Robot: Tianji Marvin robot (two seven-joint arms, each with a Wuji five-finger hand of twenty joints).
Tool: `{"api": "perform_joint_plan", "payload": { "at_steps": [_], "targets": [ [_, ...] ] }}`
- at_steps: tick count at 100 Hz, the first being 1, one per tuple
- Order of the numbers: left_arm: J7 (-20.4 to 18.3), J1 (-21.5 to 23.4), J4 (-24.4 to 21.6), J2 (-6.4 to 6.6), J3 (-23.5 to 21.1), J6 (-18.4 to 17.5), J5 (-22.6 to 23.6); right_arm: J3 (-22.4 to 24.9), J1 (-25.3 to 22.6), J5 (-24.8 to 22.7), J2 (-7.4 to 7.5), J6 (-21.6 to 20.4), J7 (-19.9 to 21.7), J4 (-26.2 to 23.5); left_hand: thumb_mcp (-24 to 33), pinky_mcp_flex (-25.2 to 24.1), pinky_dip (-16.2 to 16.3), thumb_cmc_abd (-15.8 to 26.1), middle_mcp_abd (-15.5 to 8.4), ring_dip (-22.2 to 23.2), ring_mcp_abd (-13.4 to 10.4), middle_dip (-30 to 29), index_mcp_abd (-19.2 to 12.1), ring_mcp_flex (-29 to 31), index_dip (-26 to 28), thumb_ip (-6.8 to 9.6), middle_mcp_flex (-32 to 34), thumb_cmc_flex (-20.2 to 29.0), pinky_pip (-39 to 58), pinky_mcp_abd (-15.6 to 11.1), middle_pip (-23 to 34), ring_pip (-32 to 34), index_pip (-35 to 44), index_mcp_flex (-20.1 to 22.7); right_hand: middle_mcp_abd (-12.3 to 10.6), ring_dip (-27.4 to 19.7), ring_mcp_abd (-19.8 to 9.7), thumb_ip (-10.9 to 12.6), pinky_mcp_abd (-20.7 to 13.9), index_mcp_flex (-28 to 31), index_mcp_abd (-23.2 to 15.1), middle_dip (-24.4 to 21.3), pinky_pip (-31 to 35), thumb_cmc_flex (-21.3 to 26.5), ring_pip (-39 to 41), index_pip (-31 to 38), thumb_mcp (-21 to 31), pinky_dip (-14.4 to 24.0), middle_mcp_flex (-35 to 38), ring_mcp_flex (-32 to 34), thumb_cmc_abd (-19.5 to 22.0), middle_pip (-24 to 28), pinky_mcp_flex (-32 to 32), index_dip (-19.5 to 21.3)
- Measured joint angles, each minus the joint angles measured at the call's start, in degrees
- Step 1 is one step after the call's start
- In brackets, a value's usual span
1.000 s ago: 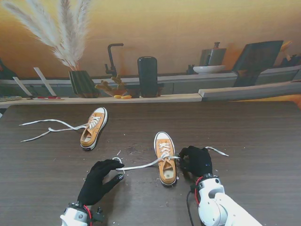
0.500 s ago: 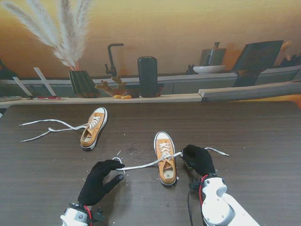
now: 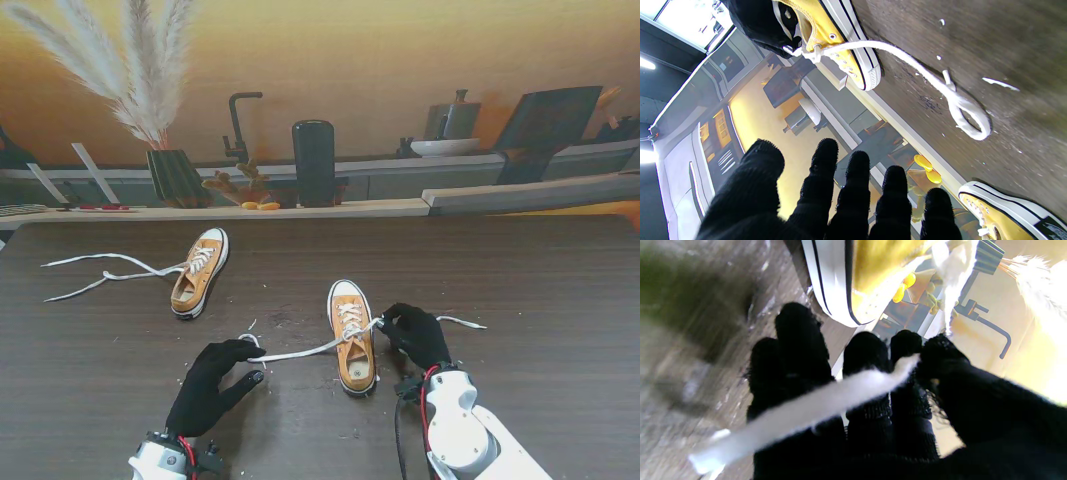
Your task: Tie the shoelaces into a bow on the shoes
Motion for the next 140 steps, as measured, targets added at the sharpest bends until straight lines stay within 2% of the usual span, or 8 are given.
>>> {"api": "perform_joint_plan", "payload": {
  "at_steps": [14,20,29,39,68,83,104,140],
  "targets": [
    [0.04,-0.01,-0.01,-0.01,0.11,0.02,-0.12,0.02,-0.52,0.03,0.07,-0.22,0.08,-1.10,0.00,0.00,0.00,0.00,0.00,0.00,0.00,0.00,0.00,0.00,0.51,0.00,0.00,0.00,-0.01,0.00,0.00,0.00,0.01,0.01,-1.30,3.51,-1.76,0.00,8.52,-0.07,-0.04,1.79,11.79,0.12,17.35,0.00,-1.24,-0.64,-0.16,0.76,0.61,2.56,14.82,-0.11],
    [0.09,-0.09,0.00,0.00,0.36,0.11,-0.11,0.02,-0.72,-1.54,0.08,-0.22,-0.22,-1.35,0.00,0.00,0.00,0.00,0.00,0.00,0.01,0.00,0.00,0.00,0.52,0.00,0.00,0.00,-0.01,0.00,0.00,0.00,0.04,0.01,-1.73,7.13,-3.99,0.00,9.35,-0.07,-0.25,1.80,21.99,0.12,25.82,0.00,-1.49,6.28,-0.62,0.79,0.65,2.41,20.29,-0.18],
    [0.08,-0.30,0.00,0.02,0.78,0.50,-0.04,0.01,-0.97,-3.13,0.11,-0.23,-0.79,-1.59,0.00,0.00,0.00,0.00,0.00,0.00,0.01,0.00,0.00,0.00,0.52,0.00,0.00,0.00,-0.01,0.00,0.00,0.00,0.07,0.03,-2.23,13.00,-8.46,0.00,3.85,-0.75,-0.91,1.80,36.12,0.12,37.47,0.00,-2.14,20.30,-1.20,0.84,1.08,-0.25,25.00,-0.79],
    [-0.72,-0.56,-0.42,0.13,1.01,2.04,0.39,0.01,-1.42,-3.80,0.21,-0.44,-1.20,-2.03,0.00,0.00,0.00,0.00,0.00,0.00,0.02,0.00,0.00,0.00,0.52,0.00,0.00,0.00,-0.01,0.00,0.00,0.00,0.07,0.03,-2.71,15.69,-10.59,0.00,-1.29,-0.74,-1.59,1.80,39.37,0.10,41.74,0.00,-2.81,26.06,-2.53,1.40,1.57,-1.64,26.51,-1.33],
    [-11.26,-0.18,-10.68,2.49,2.35,20.34,6.61,0.54,-2.88,-8.17,1.15,-0.03,-1.03,-3.51,-1.83,-0.70,0.08,0.02,0.00,0.00,-0.19,-1.29,-0.66,-2.24,-2.42,0.00,-4.22,-0.71,-0.01,0.01,-2.08,-1.46,-7.47,-5.82,-2.42,15.11,-11.55,0.00,-4.06,-1.98,-5.12,1.80,39.67,-1.06,40.74,-0.17,-4.62,26.61,-8.72,1.42,2.37,-6.12,27.05,-4.28],
    [-15.20,-1.25,-15.99,4.35,7.47,36.15,16.47,0.46,-2.85,-7.03,1.30,0.11,0.06,-3.51,-2.41,-0.59,1.39,-2.28,-0.44,0.00,-0.60,-1.34,0.99,-2.26,-3.21,0.00,-4.49,-1.22,0.07,-0.09,-2.17,-1.46,-9.08,-6.30,-1.99,14.03,-11.53,0.00,-4.06,-1.98,-5.74,1.80,39.68,-1.06,38.88,-0.81,-5.15,25.59,-10.17,1.42,2.44,-6.86,27.06,-4.42],
    [-18.69,-7.20,-16.88,5.44,16.61,44.29,24.61,0.45,-2.84,-6.60,1.30,-0.03,0.37,-3.50,-2.41,0.75,2.74,-5.23,-0.54,0.00,-0.92,-1.30,0.76,-2.21,-3.22,0.39,-4.48,-1.22,0.94,-0.09,-1.86,-1.38,-9.33,-6.18,-1.95,13.27,-10.98,0.00,-4.06,-1.98,-5.79,1.80,39.68,-1.06,38.09,-0.85,-5.17,24.74,-10.99,1.43,2.46,-7.55,27.06,-4.50],
    [-23.77,-19.60,-12.45,5.31,26.22,55.81,27.13,1.57,-3.47,-4.84,1.31,0.10,1.77,-3.87,-2.33,1.53,4.95,-10.44,-0.54,1.94,-0.98,2.79,0.75,-2.20,2.96,2.39,-4.47,-1.15,2.89,-0.09,0.72,0.80,-4.05,-6.19,-1.72,13.13,-10.40,0.00,-4.04,-1.98,-5.81,1.80,39.68,-1.06,37.42,-0.94,-5.23,24.44,-11.60,1.43,2.85,-7.60,27.06,-4.51]
  ]
}}
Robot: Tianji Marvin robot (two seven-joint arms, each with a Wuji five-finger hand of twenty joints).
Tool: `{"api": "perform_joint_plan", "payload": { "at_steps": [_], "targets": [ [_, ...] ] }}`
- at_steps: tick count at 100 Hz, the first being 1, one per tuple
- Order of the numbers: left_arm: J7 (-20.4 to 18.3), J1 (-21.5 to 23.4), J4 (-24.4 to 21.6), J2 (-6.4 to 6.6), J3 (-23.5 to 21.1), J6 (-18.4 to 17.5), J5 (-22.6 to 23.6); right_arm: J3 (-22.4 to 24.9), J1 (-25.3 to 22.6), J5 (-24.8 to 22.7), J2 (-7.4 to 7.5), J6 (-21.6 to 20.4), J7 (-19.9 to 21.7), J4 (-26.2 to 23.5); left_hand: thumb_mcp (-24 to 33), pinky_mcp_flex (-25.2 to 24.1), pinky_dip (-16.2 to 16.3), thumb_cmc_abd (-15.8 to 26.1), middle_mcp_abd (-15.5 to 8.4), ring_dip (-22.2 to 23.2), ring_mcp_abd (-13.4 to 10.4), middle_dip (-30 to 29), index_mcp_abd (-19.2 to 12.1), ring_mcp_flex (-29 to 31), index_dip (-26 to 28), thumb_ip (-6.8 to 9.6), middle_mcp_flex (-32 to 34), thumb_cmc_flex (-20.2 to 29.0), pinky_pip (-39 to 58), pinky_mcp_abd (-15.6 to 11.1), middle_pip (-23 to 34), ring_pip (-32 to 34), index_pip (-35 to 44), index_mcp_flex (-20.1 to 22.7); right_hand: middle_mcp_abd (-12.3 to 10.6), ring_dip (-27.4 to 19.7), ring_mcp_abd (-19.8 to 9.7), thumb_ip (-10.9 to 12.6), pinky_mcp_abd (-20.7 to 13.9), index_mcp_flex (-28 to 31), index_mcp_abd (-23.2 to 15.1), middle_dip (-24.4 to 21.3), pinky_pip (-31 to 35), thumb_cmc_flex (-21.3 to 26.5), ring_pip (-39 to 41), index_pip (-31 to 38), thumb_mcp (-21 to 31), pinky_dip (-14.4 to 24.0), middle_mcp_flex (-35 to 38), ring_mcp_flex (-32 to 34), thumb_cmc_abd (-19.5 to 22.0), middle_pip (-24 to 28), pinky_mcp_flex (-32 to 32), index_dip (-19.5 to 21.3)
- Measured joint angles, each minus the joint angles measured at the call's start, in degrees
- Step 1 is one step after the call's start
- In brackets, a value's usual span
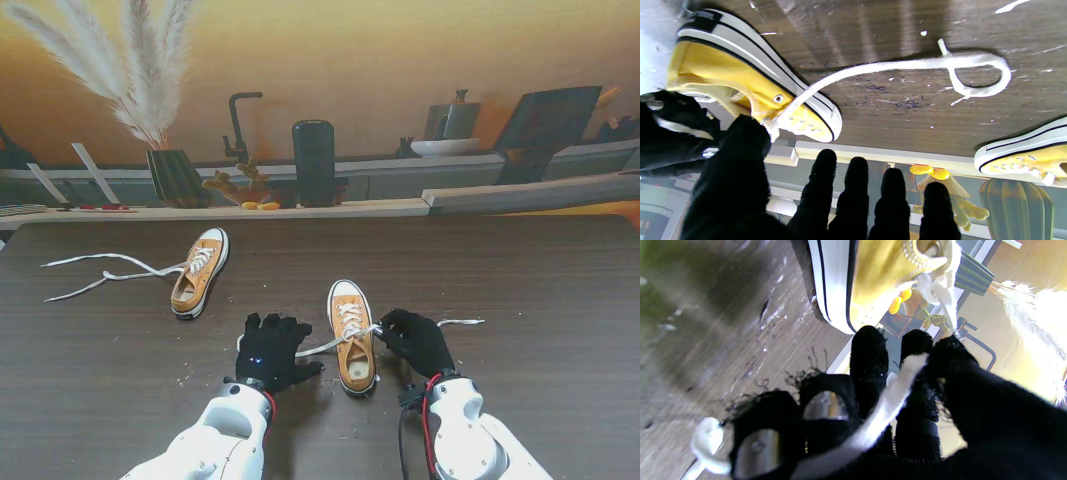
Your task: Tie the shoelaces into a bow on the shoes
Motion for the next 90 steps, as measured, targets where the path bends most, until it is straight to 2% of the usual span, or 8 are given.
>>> {"api": "perform_joint_plan", "payload": {
  "at_steps": [17,41,51,77,81,90],
  "targets": [
    [-0.63,-4.56,4.04,-0.08,3.22,2.10,-0.74,0.23,-0.08,0.36,0.05,-0.01,0.26,0.00,0.64,0.62,0.63,-0.01,0.00,0.50,-0.04,1.08,0.00,0.00,2.56,0.27,0.01,-0.01,1.31,0.12,1.38,1.42,3.84,0.00,0.00,-0.50,0.07,0.00,0.11,0.00,0.00,0.00,0.00,0.00,-0.05,-0.40,-0.01,-0.32,-0.01,0.00,0.04,-0.59,0.00,-0.01],
    [0.87,-10.40,10.01,-0.91,7.99,3.52,-4.43,0.32,-0.09,0.70,0.06,-0.17,0.37,0.03,2.17,0.63,1.43,-0.01,0.00,1.82,-0.04,2.32,0.00,0.05,7.20,0.28,0.54,0.02,7.41,0.16,3.42,4.34,11.47,-0.08,0.45,-0.58,0.13,-0.01,0.61,0.00,-0.01,0.00,0.00,0.00,-0.64,-0.47,-0.03,-0.46,-0.01,0.00,0.07,-0.60,0.00,-0.01],
    [1.78,-11.89,11.81,-1.46,8.97,3.51,-6.81,0.50,-0.20,0.71,0.06,-0.18,0.42,0.02,2.70,-0.08,1.43,-0.01,-0.01,1.82,-0.04,2.33,0.00,0.05,7.24,0.28,0.57,0.02,10.19,0.16,3.93,5.16,12.33,-0.08,0.45,-0.60,0.26,-0.01,0.62,0.00,-0.04,0.00,0.00,0.05,-0.64,-0.48,-0.54,-0.47,-0.02,0.00,0.17,-0.60,0.00,-0.01],
    [6.54,-14.15,16.13,-2.88,11.17,3.23,-7.48,0.79,-0.54,1.14,0.08,-0.22,0.62,-0.17,5.51,-0.80,-0.29,-1.57,-0.07,2.35,-0.60,3.52,-0.17,0.96,11.01,0.28,1.72,-0.02,18.16,0.16,5.62,7.29,19.79,-0.16,0.47,-0.62,0.30,-0.01,0.66,0.00,-0.12,0.00,0.00,0.05,-0.64,-0.51,-0.54,-0.48,-0.02,0.00,0.20,-0.60,0.00,-0.01],
    [6.95,-14.26,16.44,-3.04,11.36,3.20,-7.62,0.81,-0.56,1.18,0.09,-0.22,0.70,-0.20,5.80,-0.80,-0.60,-1.57,-0.09,2.47,-0.60,3.67,-1.52,0.98,11.69,0.28,1.74,-0.02,18.98,0.16,6.04,7.75,20.96,-0.16,0.47,-0.63,0.31,-0.01,0.67,0.00,-0.12,0.00,0.00,0.05,-0.65,-0.51,-0.54,-0.48,-0.02,0.00,0.20,-0.60,0.00,-0.01],
    [7.91,-14.50,17.17,-3.40,11.73,2.95,-8.21,0.83,-0.60,1.27,0.10,-0.23,0.77,-0.26,6.37,-0.82,-0.97,-1.57,-0.17,2.49,-0.60,3.75,-1.82,1.05,12.40,0.28,2.29,0.47,19.75,0.16,6.41,7.98,22.37,-0.17,0.47,-0.64,0.31,-0.01,0.68,0.00,-0.12,0.00,0.00,0.05,-0.65,-0.51,-0.54,-0.48,-0.02,0.00,0.20,-0.60,0.00,-0.01]
  ]
}}
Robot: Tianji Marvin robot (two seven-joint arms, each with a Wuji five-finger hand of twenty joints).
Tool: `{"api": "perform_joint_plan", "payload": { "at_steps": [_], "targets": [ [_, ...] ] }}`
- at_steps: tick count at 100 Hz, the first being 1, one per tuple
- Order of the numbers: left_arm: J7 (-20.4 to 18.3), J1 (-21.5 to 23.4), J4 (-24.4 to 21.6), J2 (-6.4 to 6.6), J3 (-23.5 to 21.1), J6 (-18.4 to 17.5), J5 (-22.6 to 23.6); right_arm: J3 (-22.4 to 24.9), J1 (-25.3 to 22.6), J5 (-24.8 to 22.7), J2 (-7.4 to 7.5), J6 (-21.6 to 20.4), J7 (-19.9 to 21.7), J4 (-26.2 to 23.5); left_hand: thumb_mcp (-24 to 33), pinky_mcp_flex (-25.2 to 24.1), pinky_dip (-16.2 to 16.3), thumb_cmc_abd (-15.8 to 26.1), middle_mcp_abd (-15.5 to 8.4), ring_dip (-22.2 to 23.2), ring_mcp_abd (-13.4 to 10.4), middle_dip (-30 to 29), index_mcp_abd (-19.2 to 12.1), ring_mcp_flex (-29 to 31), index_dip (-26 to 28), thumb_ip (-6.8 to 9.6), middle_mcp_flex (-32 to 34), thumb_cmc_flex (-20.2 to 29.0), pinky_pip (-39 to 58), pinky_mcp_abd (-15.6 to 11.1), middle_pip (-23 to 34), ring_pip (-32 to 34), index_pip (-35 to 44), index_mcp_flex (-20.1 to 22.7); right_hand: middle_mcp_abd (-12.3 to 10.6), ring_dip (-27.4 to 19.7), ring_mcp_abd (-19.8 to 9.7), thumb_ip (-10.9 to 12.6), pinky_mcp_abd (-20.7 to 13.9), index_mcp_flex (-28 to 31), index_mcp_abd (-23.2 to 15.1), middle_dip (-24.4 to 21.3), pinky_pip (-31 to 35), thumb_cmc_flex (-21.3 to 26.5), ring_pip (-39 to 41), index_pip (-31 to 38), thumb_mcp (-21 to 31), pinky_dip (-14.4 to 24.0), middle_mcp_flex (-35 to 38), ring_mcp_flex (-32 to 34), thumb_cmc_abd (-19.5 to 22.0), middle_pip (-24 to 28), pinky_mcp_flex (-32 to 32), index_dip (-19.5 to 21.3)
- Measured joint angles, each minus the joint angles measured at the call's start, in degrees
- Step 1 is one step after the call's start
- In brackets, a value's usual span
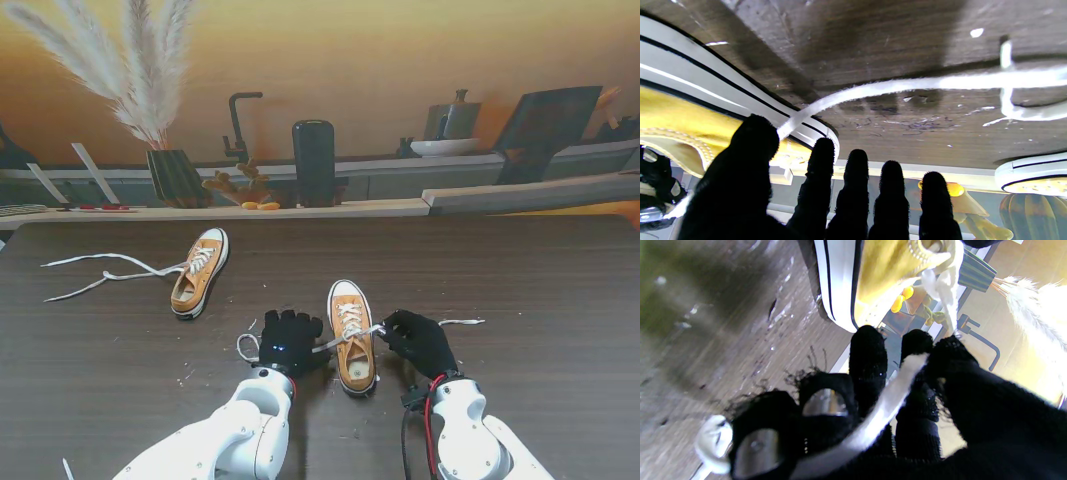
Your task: Tie the shoelaces into a bow on the shoes
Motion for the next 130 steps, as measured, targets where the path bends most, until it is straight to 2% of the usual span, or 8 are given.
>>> {"api": "perform_joint_plan", "payload": {
  "at_steps": [6,39,72,99,106,116,118,130],
  "targets": [
    [0.49,-0.27,0.55,-0.20,0.38,-0.17,-0.28,0.02,-0.03,0.04,0.01,-0.02,0.06,-0.04,0.72,-0.04,-0.38,-0.68,-0.56,0.01,-0.03,0.04,-1.28,0.54,0.05,0.00,0.16,1.18,0.61,0.00,0.00,0.85,0.49,0.00,0.00,0.00,0.00,0.00,0.02,0.00,0.00,0.00,0.00,0.00,0.00,0.00,-0.01,0.00,0.00,0.00,0.01,0.00,0.00,0.00],
    [4.13,-1.83,4.56,-1.51,1.94,-0.78,-1.44,0.09,-0.28,0.24,0.08,-0.32,0.46,-0.30,2.75,-0.04,-0.60,-1.44,-0.63,0.02,-0.05,0.49,-1.85,0.58,0.07,0.00,1.11,1.51,1.80,0.00,0.59,0.86,0.70,-0.01,0.01,-0.52,0.86,0.00,0.48,0.00,-0.01,0.00,0.00,0.00,-0.01,-0.02,-0.04,0.00,0.00,0.00,0.42,-0.01,0.00,0.00],
    [4.84,-3.38,6.63,-2.28,3.09,-1.60,-3.71,0.22,-0.80,0.26,0.17,-0.61,0.71,-0.80,4.79,-0.05,-1.31,-3.53,-1.20,0.02,-0.05,0.60,-1.91,1.27,0.07,-1.00,2.22,3.14,2.40,0.00,1.71,2.22,0.13,0.14,0.01,-0.54,0.87,0.00,0.48,0.00,-0.01,0.00,0.00,0.00,-0.02,-0.04,-0.05,0.00,0.00,0.00,0.43,-0.01,0.00,0.00],
    [5.93,-4.92,9.57,-3.18,4.58,-1.96,-4.60,0.24,-1.12,0.13,0.22,-0.81,0.65,-1.00,5.38,-0.05,-1.72,-3.41,-1.31,0.02,-0.07,0.65,-1.93,1.94,0.07,-1.13,2.28,4.51,2.77,0.00,1.71,2.42,0.73,0.19,0.03,-0.55,0.87,0.00,0.49,0.00,-0.01,0.00,0.00,0.00,-0.15,-0.04,-0.05,0.00,0.00,0.00,0.44,-0.02,0.00,0.00],
    [6.16,-5.22,10.09,-3.39,4.67,-2.08,-5.03,0.24,-1.17,0.13,0.23,-0.89,0.68,-1.06,5.80,-0.05,-1.87,-3.45,-1.33,0.02,-0.07,0.69,-1.93,1.95,0.07,-2.56,2.88,6.44,3.15,0.00,2.39,2.42,2.76,0.26,0.03,-0.55,0.87,0.00,0.49,0.00,-0.01,0.00,0.00,0.00,-0.15,-0.04,-0.05,0.00,0.00,0.00,0.44,-0.02,0.00,0.00],
    [6.49,-5.42,10.53,-3.61,4.69,-2.28,-5.49,0.25,-1.23,0.13,0.25,-0.91,0.70,-1.14,5.83,-0.06,-2.38,-3.41,-1.39,0.02,-0.07,0.81,-3.29,2.00,0.07,-2.64,4.88,8.05,3.54,0.00,2.60,2.76,7.02,1.68,0.03,-0.55,0.87,0.00,0.49,0.00,-0.01,0.00,0.00,0.00,-0.15,-0.04,-0.05,0.00,0.00,0.00,0.44,-0.03,0.00,0.00],
    [6.65,-5.44,10.63,-3.67,4.69,-2.34,-5.58,0.25,-1.24,0.13,0.25,-0.92,0.70,-1.15,5.83,-0.06,-2.41,-3.35,-1.41,0.02,-0.07,0.86,-4.59,2.00,0.07,-2.64,5.16,8.05,3.54,0.00,2.60,2.90,8.08,2.34,0.03,-0.55,0.87,0.00,0.49,0.00,-0.01,0.00,0.00,0.00,-0.15,-0.04,-0.06,0.00,0.00,0.00,0.44,-0.03,0.00,0.00],
    [7.60,-5.42,11.38,-4.05,4.66,-2.68,-6.26,0.25,-1.31,0.13,0.27,-0.97,0.76,-1.27,5.83,-0.57,-2.55,-1.97,-1.43,0.03,-0.07,1.30,-4.64,2.75,0.24,-2.90,5.47,8.05,3.57,0.00,3.15,3.44,13.14,2.25,0.05,-0.56,0.87,0.00,0.66,0.03,-0.01,0.00,0.00,0.00,-0.16,-0.04,-0.06,0.00,0.00,0.00,0.44,-0.03,0.00,0.00]
  ]
}}
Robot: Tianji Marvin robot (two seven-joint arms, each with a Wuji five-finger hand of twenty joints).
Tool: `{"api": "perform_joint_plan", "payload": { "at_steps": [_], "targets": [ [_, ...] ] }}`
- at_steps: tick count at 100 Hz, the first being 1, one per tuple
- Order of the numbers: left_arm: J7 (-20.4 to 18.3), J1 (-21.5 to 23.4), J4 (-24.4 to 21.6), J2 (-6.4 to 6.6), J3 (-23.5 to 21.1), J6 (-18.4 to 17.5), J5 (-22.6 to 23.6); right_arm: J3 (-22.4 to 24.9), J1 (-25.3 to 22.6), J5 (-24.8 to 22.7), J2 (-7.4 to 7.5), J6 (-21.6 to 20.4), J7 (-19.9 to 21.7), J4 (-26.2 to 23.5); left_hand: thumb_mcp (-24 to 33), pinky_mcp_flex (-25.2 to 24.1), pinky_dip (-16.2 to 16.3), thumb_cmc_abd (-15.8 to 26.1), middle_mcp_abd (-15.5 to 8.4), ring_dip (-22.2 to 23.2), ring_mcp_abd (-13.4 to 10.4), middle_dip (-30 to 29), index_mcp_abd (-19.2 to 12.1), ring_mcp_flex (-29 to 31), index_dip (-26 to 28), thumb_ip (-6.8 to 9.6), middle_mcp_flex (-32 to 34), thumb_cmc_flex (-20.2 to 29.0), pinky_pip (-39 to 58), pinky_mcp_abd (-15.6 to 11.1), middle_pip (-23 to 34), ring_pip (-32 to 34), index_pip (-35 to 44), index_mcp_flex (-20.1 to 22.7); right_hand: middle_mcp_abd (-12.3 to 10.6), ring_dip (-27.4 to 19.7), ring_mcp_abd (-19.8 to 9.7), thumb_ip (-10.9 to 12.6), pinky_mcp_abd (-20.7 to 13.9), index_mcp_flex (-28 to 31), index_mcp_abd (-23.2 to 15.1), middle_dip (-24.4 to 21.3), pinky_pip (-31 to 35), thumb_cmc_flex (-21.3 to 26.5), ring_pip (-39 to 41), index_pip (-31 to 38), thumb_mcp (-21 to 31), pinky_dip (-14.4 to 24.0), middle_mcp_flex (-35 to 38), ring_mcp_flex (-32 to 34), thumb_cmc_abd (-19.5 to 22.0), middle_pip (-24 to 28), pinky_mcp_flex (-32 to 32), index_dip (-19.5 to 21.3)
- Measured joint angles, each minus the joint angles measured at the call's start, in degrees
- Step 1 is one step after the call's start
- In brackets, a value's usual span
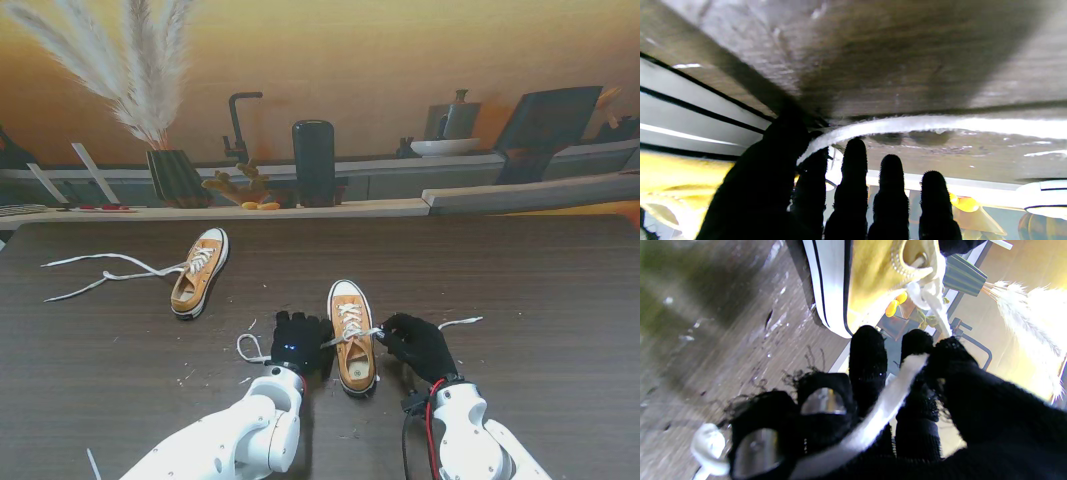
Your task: Tie the shoelaces into a bow on the shoes
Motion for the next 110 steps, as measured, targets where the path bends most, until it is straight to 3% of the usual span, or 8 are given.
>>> {"api": "perform_joint_plan", "payload": {
  "at_steps": [14,15,24,40,57,82,96,110],
  "targets": [
    [1.05,1.09,0.20,-0.28,-1.87,-3.30,-1.58,0.00,-0.11,0.04,0.06,-0.10,0.30,-0.18,-0.52,-0.81,-2.69,3.33,0.93,0.00,0.31,0.05,1.19,0.38,5.07,-2.06,0.55,2.16,-2.82,-0.17,-0.35,-0.34,6.28,-4.09,0.01,0.00,0.00,0.00,0.12,0.01,0.00,0.00,-0.01,0.00,-0.02,0.00,0.00,0.00,0.00,0.00,0.00,-0.02,0.00,0.00],
    [1.27,1.28,0.22,-0.31,-2.18,-3.95,-1.80,0.00,-0.12,0.05,0.06,-0.11,0.32,-0.20,-0.57,-0.82,-2.93,3.79,1.38,0.00,0.66,-0.27,1.62,0.89,5.74,-3.02,1.07,2.52,-3.28,-0.12,-0.67,-0.51,6.41,-4.45,0.01,0.00,0.00,0.00,0.12,0.01,0.00,0.00,-0.01,0.00,-0.02,0.00,0.00,0.00,0.00,0.00,0.00,-0.02,0.00,0.00],
    [4.16,2.95,0.44,-0.42,-4.57,-9.47,-3.58,-0.01,-0.17,0.15,0.08,-0.19,0.43,-0.28,0.05,0.30,-5.90,5.01,3.57,-2.97,2.49,-4.69,3.42,5.34,8.71,-3.50,5.52,4.64,-7.08,-0.14,-3.24,-2.69,6.70,-8.08,0.03,-0.01,0.00,0.00,0.17,0.02,0.00,0.00,-0.01,0.00,-0.43,0.00,0.00,0.00,0.00,0.00,0.00,-0.02,0.00,0.00],
    [8.82,5.19,0.80,-1.04,-7.01,-13.87,-6.53,-0.09,-0.22,0.36,0.09,-0.37,0.47,-0.39,0.84,6.13,-8.94,4.88,4.88,-4.99,4.28,-8.32,3.57,15.96,10.13,-4.03,14.53,4.15,-5.65,-0.14,-2.48,-2.98,10.20,-9.45,0.04,-0.01,0.38,0.00,0.62,0.02,0.00,0.00,-0.04,0.00,-0.47,0.00,-0.01,0.00,0.00,0.00,0.01,-0.02,0.00,0.00],
    [15.05,6.08,2.86,-2.49,-8.05,-16.90,-8.70,-0.10,-0.32,0.78,0.10,-0.45,0.75,-0.59,8.29,11.62,-10.76,1.04,1.18,-5.08,2.55,-6.91,3.87,24.81,8.66,-4.36,22.83,1.65,5.86,-0.14,6.91,3.09,12.91,-9.32,0.04,-0.01,0.50,0.00,0.81,0.02,0.00,0.00,-0.05,0.00,-0.48,0.00,-0.01,0.00,0.00,0.00,0.01,-0.02,0.00,0.00],
    [18.42,7.36,4.16,-4.38,-10.07,-20.87,-13.52,-0.10,-0.43,0.99,0.13,-0.45,1.09,-0.85,8.86,14.33,-10.81,-0.73,-2.77,-2.88,1.46,-0.03,3.95,29.70,6.50,-5.16,27.08,0.46,11.98,0.79,17.29,10.85,13.54,-9.18,0.05,-0.01,0.51,0.00,0.81,0.03,0.00,0.00,-0.06,0.00,-0.48,0.00,-0.01,0.00,0.00,0.00,0.01,-0.02,0.00,0.00],
    [17.85,8.65,3.44,-5.49,-12.38,-24.82,-22.65,-0.10,-0.50,1.17,0.14,-0.45,1.21,-0.95,8.87,14.30,-12.22,-0.73,-3.67,-1.51,1.43,3.70,6.54,30.39,6.38,-5.24,27.85,0.50,11.19,0.94,25.35,13.98,13.75,-8.54,0.05,-0.01,0.51,0.00,0.81,0.04,0.00,0.00,-0.06,0.00,-0.48,0.00,-0.01,0.05,0.00,0.00,0.01,-0.02,0.00,0.00],
    [14.61,9.56,1.45,-5.66,-13.28,-24.88,-24.96,-0.10,-0.54,1.26,0.15,-0.46,1.32,-1.05,8.54,14.50,-12.37,-0.73,-3.84,-0.12,1.43,7.67,6.76,31.91,5.73,-5.26,27.83,1.92,11.06,0.74,32.23,17.96,13.75,-8.54,0.05,-0.01,0.45,0.00,0.81,0.04,0.00,0.00,-0.05,0.00,-0.45,0.00,-0.01,0.08,0.00,0.00,0.01,-0.02,0.00,0.00]
  ]
}}
